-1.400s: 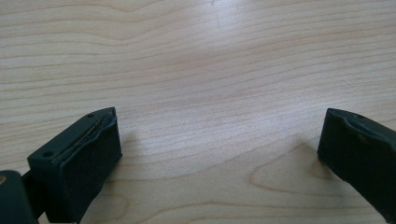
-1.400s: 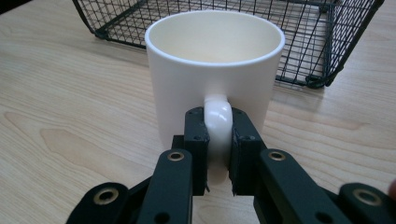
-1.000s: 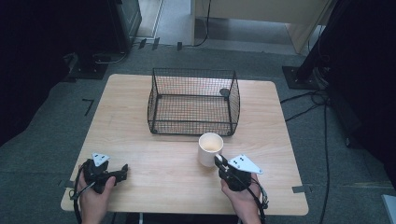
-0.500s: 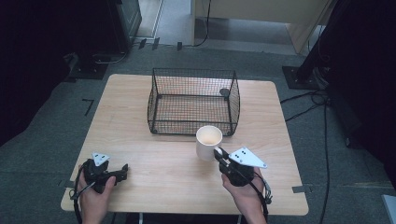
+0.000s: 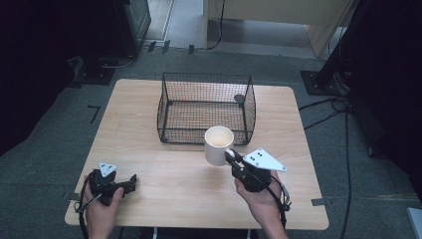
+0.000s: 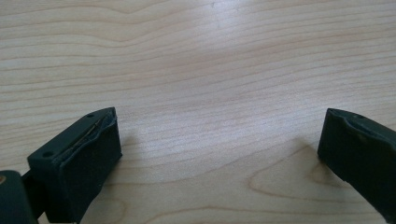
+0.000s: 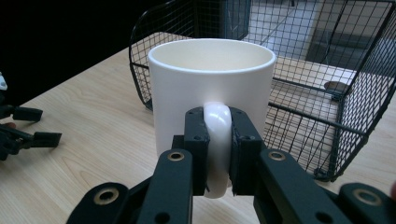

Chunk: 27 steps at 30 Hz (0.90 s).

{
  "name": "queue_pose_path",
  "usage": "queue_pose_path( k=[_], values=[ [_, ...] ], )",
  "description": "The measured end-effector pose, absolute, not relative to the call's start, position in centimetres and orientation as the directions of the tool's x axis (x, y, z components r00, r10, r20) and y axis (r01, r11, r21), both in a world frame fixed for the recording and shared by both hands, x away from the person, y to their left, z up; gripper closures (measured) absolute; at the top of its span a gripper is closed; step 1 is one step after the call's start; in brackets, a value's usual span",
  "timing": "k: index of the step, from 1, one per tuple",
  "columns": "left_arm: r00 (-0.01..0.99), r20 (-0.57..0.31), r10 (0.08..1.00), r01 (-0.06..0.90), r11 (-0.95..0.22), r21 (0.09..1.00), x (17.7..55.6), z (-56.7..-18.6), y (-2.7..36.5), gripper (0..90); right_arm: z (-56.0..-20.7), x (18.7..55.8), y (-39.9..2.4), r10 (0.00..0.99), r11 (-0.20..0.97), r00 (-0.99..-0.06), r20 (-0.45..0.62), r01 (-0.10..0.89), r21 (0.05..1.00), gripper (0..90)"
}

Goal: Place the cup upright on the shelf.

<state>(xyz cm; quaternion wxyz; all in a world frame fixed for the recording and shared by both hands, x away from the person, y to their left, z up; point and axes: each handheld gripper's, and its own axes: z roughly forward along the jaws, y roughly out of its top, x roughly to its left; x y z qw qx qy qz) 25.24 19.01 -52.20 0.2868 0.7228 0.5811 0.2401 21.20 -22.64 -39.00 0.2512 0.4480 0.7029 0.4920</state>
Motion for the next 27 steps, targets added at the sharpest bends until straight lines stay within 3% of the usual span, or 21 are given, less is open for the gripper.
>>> queue_pose_path(
  k=[16,27],
  values=[
    [0.205,0.013,0.979,0.703,-0.157,0.693,25.3,-52.2,19.0,0.0,-35.0,25.4,-21.5,0.880,0.135,-0.473,0.047,0.344,0.929,80.3],
    [0.205,0.013,0.979,0.703,-0.156,0.694,25.3,-52.2,19.0,0.0,-35.2,29.3,-20.5,0.890,0.141,-0.454,0.033,0.345,0.928,80.3]
  ],
)
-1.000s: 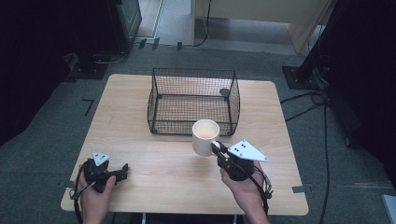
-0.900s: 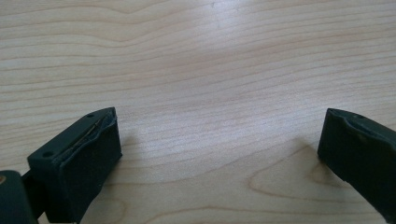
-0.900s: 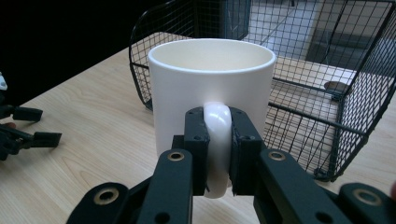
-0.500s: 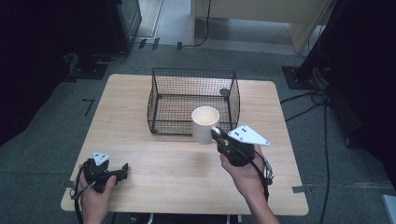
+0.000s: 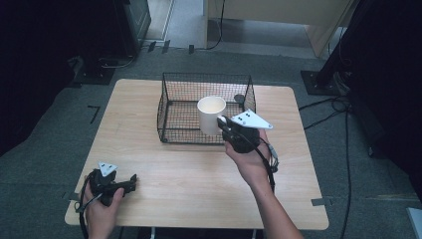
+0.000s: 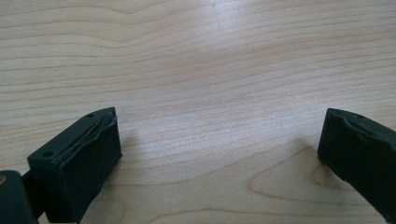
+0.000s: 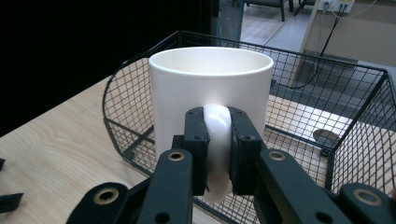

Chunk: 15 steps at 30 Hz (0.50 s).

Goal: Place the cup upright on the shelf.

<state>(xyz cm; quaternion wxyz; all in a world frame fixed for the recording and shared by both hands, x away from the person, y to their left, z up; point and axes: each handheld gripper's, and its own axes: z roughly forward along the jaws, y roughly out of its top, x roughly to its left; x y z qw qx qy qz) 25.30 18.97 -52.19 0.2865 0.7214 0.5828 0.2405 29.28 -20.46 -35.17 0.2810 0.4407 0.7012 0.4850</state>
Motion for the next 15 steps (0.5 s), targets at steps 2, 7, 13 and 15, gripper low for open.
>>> queue_pose_path(
  k=[2,7,13,15],
  values=[
    [0.203,0.012,0.979,0.702,-0.155,0.696,25.3,-52.2,19.0,0.0,-35.4,29.9,-20.5,0.892,0.139,-0.450,0.038,0.354,0.925,80.3],
    [0.205,0.013,0.979,0.703,-0.157,0.694,25.3,-52.2,19.0,0.0,-35.9,31.5,-20.6,0.901,0.148,-0.433,0.026,0.361,0.921,80.3],
    [0.205,0.013,0.979,0.702,-0.156,0.695,25.3,-52.2,19.0,0.0,-36.2,33.0,-20.5,0.904,0.137,-0.426,0.039,0.374,0.917,80.3],
    [0.205,0.013,0.979,0.702,-0.156,0.695,25.3,-52.2,19.0,0.0,-36.4,33.6,-20.3,0.902,0.139,-0.430,0.039,0.375,0.916,80.3]
  ],
)
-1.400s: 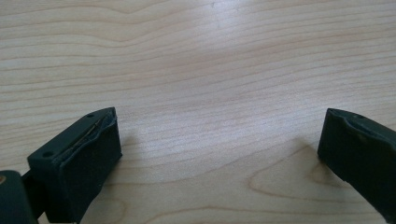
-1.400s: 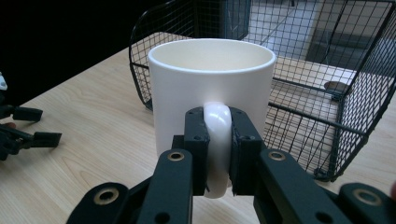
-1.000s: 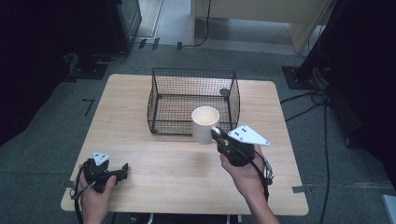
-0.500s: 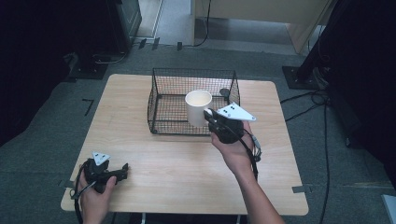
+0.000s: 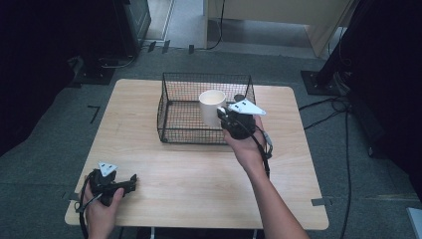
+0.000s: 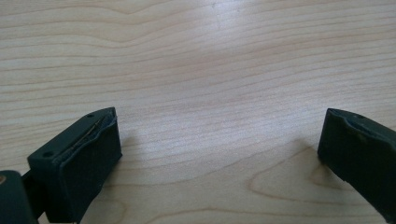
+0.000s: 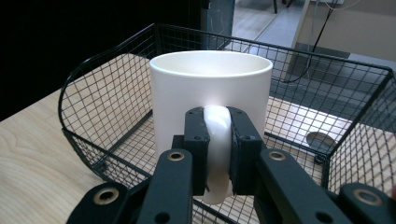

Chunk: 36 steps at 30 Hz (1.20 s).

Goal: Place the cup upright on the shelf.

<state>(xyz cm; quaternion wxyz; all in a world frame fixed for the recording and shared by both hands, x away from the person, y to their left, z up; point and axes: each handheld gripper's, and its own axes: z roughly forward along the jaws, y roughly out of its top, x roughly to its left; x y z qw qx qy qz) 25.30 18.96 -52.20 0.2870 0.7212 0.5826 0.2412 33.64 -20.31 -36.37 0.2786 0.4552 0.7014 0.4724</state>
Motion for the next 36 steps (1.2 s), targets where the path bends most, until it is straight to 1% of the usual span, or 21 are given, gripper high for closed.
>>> queue_pose_path(
  k=[2,5,8,14,17,26,28,34,36],
  values=[
    [0.205,0.013,0.979,0.702,-0.156,0.695,25.3,-52.2,19.0,0.0,-36.6,34.6,-20.1,0.898,0.129,-0.436,0.053,0.378,0.917,80.3],
    [0.208,0.014,0.978,0.701,-0.159,0.695,25.3,-52.2,19.0,0.0,-36.8,35.6,-19.9,0.893,0.149,-0.449,0.035,0.369,0.917,80.3],
    [0.208,0.014,0.978,0.702,-0.159,0.694,25.3,-52.2,18.9,0.0,-37.0,36.7,-19.8,0.891,0.141,-0.452,0.044,0.368,0.919,80.3],
    [0.209,0.015,0.978,0.702,-0.161,0.694,25.3,-52.2,19.0,0.0,-37.2,38.1,-19.6,0.884,0.147,-0.466,0.039,0.356,0.923,80.2],
    [0.210,0.014,0.978,0.702,-0.161,0.694,25.3,-52.2,19.0,0.0,-37.4,38.8,-19.4,0.870,0.180,-0.493,0.017,0.349,0.920,80.3],
    [0.211,0.014,0.977,0.702,-0.162,0.694,25.3,-52.2,18.9,0.0,-38.2,40.4,-19.8,0.860,0.210,-0.510,-0.008,0.340,0.916,80.3],
    [0.211,0.014,0.977,0.702,-0.161,0.694,25.3,-52.2,18.9,0.0,-38.5,40.9,-19.6,0.847,0.228,-0.531,-0.021,0.328,0.917,80.3],
    [0.211,0.014,0.977,0.702,-0.161,0.694,25.3,-52.2,18.9,0.0,-39.3,42.0,-19.2,0.834,0.243,-0.551,-0.019,0.335,0.910,80.3],
    [0.212,0.014,0.977,0.701,-0.162,0.694,25.3,-52.2,18.9,0.0,-39.6,42.4,-19.1,0.828,0.242,-0.560,-0.022,0.323,0.915,80.3]
  ],
)
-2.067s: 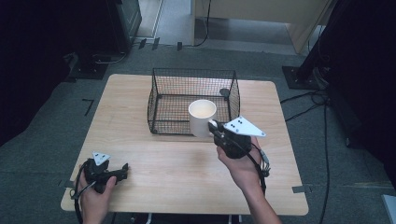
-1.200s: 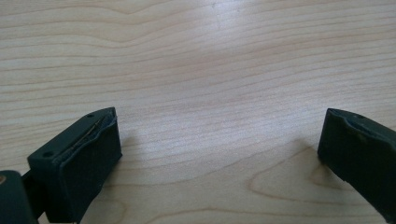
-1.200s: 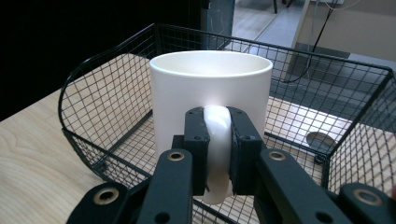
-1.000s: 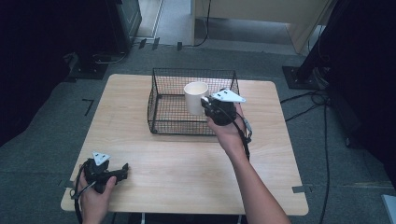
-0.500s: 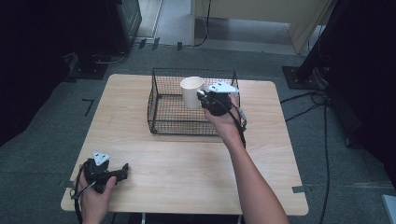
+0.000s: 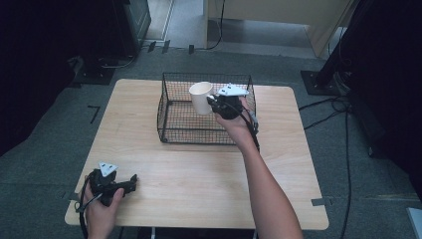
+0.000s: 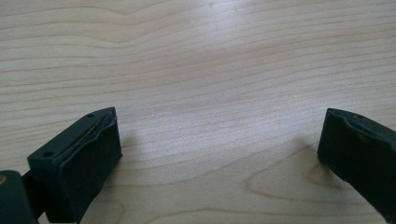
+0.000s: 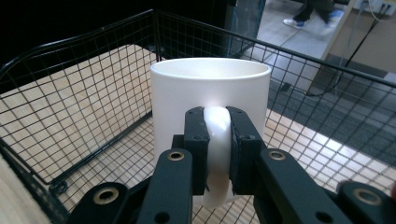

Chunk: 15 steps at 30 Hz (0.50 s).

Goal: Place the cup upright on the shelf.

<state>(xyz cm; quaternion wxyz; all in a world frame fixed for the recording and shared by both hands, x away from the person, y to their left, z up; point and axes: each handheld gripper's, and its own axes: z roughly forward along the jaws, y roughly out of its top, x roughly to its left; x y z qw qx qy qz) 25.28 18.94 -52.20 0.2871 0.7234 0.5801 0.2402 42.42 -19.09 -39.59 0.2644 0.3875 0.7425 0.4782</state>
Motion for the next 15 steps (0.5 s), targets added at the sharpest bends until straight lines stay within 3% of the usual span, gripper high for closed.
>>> queue_pose_path(
  k=[15],
  values=[
    [0.212,0.015,0.977,0.702,-0.163,0.694,25.3,-52.2,18.9,0.0,-41.1,45.8,-18.9,0.776,0.318,-0.625,-0.076,0.284,0.905,80.3]
  ],
)
